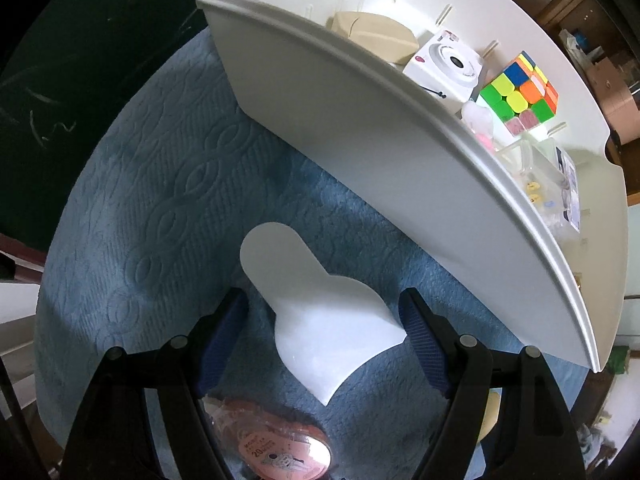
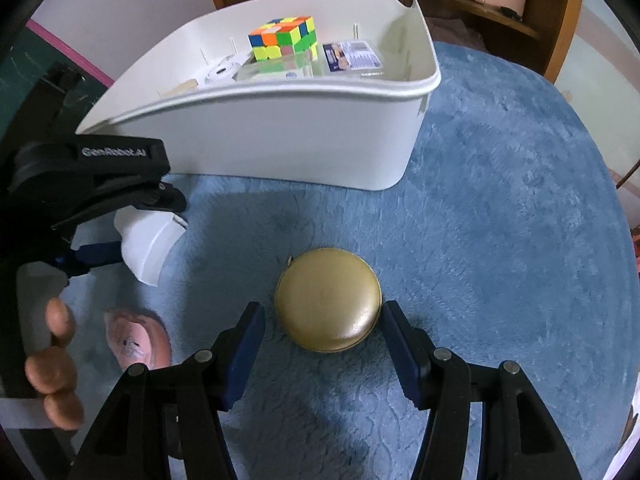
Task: Organize rigid objects
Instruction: 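Grasp the white shaped card with the left tool while the right tool grasps the gold compact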
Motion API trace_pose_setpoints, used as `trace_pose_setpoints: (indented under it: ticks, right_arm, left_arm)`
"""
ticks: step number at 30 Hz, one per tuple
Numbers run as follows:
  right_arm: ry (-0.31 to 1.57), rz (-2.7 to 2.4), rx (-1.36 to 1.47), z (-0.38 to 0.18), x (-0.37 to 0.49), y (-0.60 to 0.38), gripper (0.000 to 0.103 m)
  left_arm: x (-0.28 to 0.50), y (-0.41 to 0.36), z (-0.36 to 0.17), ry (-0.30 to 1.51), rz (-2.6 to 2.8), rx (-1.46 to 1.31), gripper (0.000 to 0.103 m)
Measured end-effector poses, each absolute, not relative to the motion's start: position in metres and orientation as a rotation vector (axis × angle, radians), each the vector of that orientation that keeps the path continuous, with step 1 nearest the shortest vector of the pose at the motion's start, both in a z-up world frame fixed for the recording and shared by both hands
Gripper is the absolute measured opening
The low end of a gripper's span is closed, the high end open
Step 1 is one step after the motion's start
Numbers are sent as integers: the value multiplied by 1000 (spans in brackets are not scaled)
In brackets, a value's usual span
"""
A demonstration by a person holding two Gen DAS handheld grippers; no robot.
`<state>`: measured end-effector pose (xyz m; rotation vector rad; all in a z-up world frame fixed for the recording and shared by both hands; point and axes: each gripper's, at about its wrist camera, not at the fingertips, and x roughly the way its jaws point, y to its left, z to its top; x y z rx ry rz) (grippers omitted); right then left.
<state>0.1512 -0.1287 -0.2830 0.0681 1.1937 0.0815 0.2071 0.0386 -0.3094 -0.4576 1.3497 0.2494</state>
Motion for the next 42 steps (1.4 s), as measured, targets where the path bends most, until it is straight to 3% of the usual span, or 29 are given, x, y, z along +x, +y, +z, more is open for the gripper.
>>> trace_pose_setpoints:
  ticks: [13, 18, 25, 33, 42]
  right_arm:
    - [1177, 68, 28, -288, 147, -123, 57]
    - [1172, 61, 25, -288, 146, -124, 53]
    - [1154, 62, 40, -275, 136, -128, 53]
    - [1116, 63, 63, -249, 119, -132, 53]
    - [1038, 75, 82, -198, 98, -136, 53]
  left_arm:
    - [196, 17, -315, 1384, 248, -436, 80]
    - [198, -9, -305, 1374, 221, -364, 67]
    - [187, -22, -296, 1353, 156, -242, 67]
    - [161, -24, -244, 1271, 32, -109, 67]
    - [162, 23, -176, 1217, 9, -163, 67]
